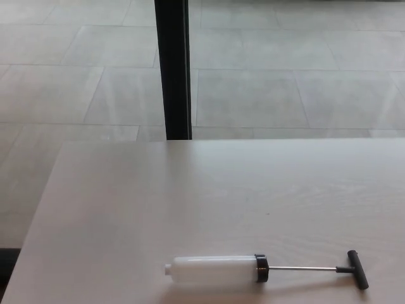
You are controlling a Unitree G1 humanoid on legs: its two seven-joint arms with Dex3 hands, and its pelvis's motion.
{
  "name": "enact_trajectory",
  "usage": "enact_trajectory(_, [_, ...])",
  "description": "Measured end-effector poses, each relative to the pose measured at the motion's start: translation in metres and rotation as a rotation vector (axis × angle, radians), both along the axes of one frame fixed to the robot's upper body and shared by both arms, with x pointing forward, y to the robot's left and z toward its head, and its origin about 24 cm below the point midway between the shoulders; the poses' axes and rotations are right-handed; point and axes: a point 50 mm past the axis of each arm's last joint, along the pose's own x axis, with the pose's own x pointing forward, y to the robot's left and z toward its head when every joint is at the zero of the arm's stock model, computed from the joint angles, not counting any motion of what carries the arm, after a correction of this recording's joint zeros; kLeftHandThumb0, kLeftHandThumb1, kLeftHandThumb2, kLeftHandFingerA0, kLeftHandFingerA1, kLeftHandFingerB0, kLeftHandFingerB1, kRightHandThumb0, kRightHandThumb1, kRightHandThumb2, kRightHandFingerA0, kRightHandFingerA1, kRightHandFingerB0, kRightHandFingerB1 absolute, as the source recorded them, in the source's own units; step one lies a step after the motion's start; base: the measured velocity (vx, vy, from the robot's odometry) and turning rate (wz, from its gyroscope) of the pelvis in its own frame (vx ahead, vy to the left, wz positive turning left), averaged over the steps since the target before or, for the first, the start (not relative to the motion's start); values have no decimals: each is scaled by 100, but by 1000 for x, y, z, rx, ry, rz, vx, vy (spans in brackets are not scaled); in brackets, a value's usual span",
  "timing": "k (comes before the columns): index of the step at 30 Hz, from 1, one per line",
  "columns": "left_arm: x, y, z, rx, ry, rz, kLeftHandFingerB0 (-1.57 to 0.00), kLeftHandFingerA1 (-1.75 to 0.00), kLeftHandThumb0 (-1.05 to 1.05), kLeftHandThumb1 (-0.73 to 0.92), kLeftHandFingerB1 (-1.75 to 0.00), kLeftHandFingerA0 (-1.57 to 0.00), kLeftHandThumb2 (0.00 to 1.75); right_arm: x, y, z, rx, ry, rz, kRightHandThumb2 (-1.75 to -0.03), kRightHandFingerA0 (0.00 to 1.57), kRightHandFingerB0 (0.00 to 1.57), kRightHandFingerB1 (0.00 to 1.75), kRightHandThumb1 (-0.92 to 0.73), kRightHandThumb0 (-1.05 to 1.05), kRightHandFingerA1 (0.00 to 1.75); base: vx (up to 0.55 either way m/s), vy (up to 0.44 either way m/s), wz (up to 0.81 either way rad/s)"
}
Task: The robot uses its left hand to lift the air pump kept on the middle of the desk and use the right hand to compress the handle
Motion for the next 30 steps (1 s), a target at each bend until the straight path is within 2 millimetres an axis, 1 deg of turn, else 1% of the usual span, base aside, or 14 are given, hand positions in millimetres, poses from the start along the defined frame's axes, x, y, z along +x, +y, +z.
enact_trajectory(1, [-2, 2, 2, 1, -14, 24, -27, -52, -71, 75, -38, -39, 62, -2, -3, 3, -3, -21, -27, -66, 8, 0, 39, -88, -98, 81, 0, 0, 0])
enact_trajectory(2, [-3, 5, 4, 3, -26, 44, -20, -59, -71, 60, -50, -28, 91, -4, -6, 5, -6, -41, -52, -84, 15, 0, 35, -68, -105, 77, 0, 0, 0])
enact_trajectory(3, [-4, 7, 6, 6, -36, 60, -19, -59, -70, 58, -50, -27, 90, -5, -9, 7, -10, -60, -76, -80, 14, 0, 37, -69, -105, 83, 0, 0, 0])
enact_trajectory(4, [-5, 10, 8, 13, -61, 91, -23, -57, -68, 75, -39, -37, 62, -8, -14, 11, -18, -91, -115, -114, 15, 0, 27, -69, -105, 77, 0, 0, 0])
enact_trajectory(5, [-4, 13, 10, 19, -77, 107, -28, -53, -68, 76, -38, -43, 63, -9, -16, 14, -23, -109, -136, -64, 11, 0, 42, -88, -101, 99, 0, 0, 0])
enact_trajectory(6, [-3, 16, 13, 28, -101, 128, -32, -57, -62, 80, -37, -47, 64, -10, -20, 17, -32, -133, -163, -117, 11, 4, 31, -69, -99, 75, 0, 0, 0])
enact_trajectory(10, [16, 33, 26, 90, -259, 209, -31, -52, -58, 82, -36, -44, 64, -2, -47, 44, -107, -249, -231, -116, 1, 0, 35, -71, -89, 60, 0, 0, 0])
enact_trajectory(11, [26, 39, 32, 113, -318, 226, -29, -52, -62, 80, -38, -40, 64, 4, -55, 54, -136, -292, -240, -116, 2, 6, 38, -73, -92, 63, 0, 0, 0])
enact_trajectory(12, [36, 45, 38, 134, -370, 234, -31, -45, -61, 79, -38, -44, 63, 10, -62, 64, -163, -330, -244, -72, 0, 0, 53, -90, -95, 89, 0, 0, 0])
enact_trajectory(13, [48, 52, 46, 156, -430, 241, -31, -54, -60, 76, -42, -47, 63, 18, -69, 76, -193, -375, -243, -111, 13, 1, 52, -69, -91, 75, 0, 0, 0])
enact_trajectory(15, [73, 65, 63, 200, -549, 246, -24, -49, -63, 78, -37, -37, 63, 35, -81, 102, -257, -463, -231, -113, 19, 2, 50, -72, -91, 76, 0, 0, 0])
enact_trajectory(16, [88, 72, 75, 227, -622, 248, -19, -57, -66, 61, -49, -28, 92, 46, -87, 118, -295, -514, -222, -68, 7, 0, 50, -92, -89, 88, 0, 0, 0])
enact_trajectory(23, [171, 96, 168, 386, -1031, 113, -42, -53, -65, 69, -42, -49, 61, 108, -94, 209, -485, -810, -96, -67, 32, 27, 55, -89, -86, 75, 0, 0, 0])
enact_trajectory(30, [221, 70, 207, 415, -1210, -95, -42, -51, -62, 67, -43, -45, 61, 142, -73, 238, -526, -923, 40, -67, 19, 24, 40, -87, -90, 54, 0, 0, 0])
